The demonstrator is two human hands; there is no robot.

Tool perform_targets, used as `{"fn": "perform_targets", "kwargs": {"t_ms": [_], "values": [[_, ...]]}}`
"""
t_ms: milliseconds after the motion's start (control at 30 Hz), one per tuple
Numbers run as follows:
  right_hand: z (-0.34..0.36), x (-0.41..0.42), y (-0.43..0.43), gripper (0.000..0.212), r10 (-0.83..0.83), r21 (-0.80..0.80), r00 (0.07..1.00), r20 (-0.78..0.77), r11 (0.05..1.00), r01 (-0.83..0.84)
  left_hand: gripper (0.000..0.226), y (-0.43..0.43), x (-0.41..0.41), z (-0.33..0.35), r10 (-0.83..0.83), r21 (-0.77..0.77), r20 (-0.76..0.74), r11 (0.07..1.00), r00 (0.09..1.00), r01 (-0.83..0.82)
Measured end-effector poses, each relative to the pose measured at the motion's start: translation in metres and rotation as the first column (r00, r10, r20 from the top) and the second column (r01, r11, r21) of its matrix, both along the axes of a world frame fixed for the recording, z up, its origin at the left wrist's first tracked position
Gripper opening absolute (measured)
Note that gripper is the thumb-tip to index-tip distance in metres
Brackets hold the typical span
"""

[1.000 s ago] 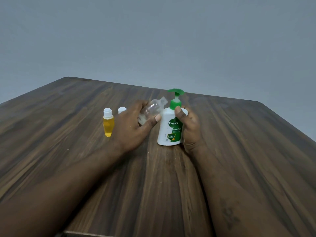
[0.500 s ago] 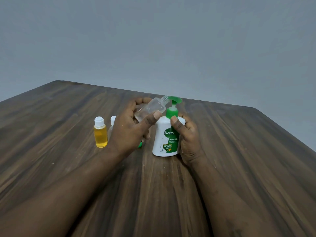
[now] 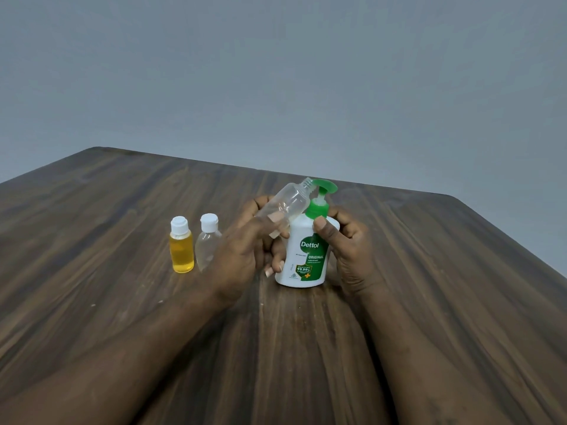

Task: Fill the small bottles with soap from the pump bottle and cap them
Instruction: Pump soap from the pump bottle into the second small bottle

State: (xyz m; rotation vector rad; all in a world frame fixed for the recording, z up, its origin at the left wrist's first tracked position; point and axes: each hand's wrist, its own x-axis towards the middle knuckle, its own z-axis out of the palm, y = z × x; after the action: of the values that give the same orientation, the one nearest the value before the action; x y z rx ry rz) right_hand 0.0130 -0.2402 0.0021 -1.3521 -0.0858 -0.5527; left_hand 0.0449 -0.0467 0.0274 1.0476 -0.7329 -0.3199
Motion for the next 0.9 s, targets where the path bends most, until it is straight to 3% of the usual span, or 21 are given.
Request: {"fn": "perform_targets", "kwargs": {"t_ms": [233, 500, 567, 633, 733, 833, 900], "values": [[0.004, -0.001, -0.002, 0.058, -0.035, -0.027, 0.999, 0.023, 0.999, 0.036, 0.053, 0.003, 0.002, 0.0, -0.107, 0.007, -0.046, 0.994, 0.993, 0.107], [0.011, -0.006, 0.002, 0.06, 0.01, -0.045, 1.0, 0.01, 0.999, -0.01, 0.061, 0.004, 0.002, -0.002, -0.123, -0.004, -0.137, 0.992, 0.983, 0.123], [0.014, -0.008, 0.005, 0.072, 0.051, -0.057, 0.999, 0.011, 0.997, -0.05, 0.06, 0.005, 0.002, -0.001, -0.119, -0.014, -0.157, 0.993, 0.98, 0.118], [0.023, -0.013, 0.011, 0.078, -0.038, -0.048, 0.999, 0.003, 0.998, 0.038, 0.06, 0.006, 0.003, 0.0, -0.113, -0.016, -0.17, 0.994, 0.979, 0.111], [0.034, -0.017, 0.012, 0.058, -0.202, -0.104, 0.979, 0.001, 0.974, 0.201, 0.063, 0.006, 0.003, 0.001, -0.122, -0.013, -0.185, 0.992, 0.975, 0.122], [0.045, -0.015, 0.0, 0.06, -0.273, -0.135, 0.962, 0.016, 0.953, 0.273, 0.067, 0.005, 0.002, 0.001, -0.126, -0.004, -0.189, 0.992, 0.974, 0.128], [0.063, -0.012, -0.007, 0.062, -0.305, -0.193, 0.952, 0.025, 0.933, 0.304, 0.084, 0.005, 0.003, 0.001, -0.166, -0.016, -0.167, 0.986, 0.972, 0.166]]}}
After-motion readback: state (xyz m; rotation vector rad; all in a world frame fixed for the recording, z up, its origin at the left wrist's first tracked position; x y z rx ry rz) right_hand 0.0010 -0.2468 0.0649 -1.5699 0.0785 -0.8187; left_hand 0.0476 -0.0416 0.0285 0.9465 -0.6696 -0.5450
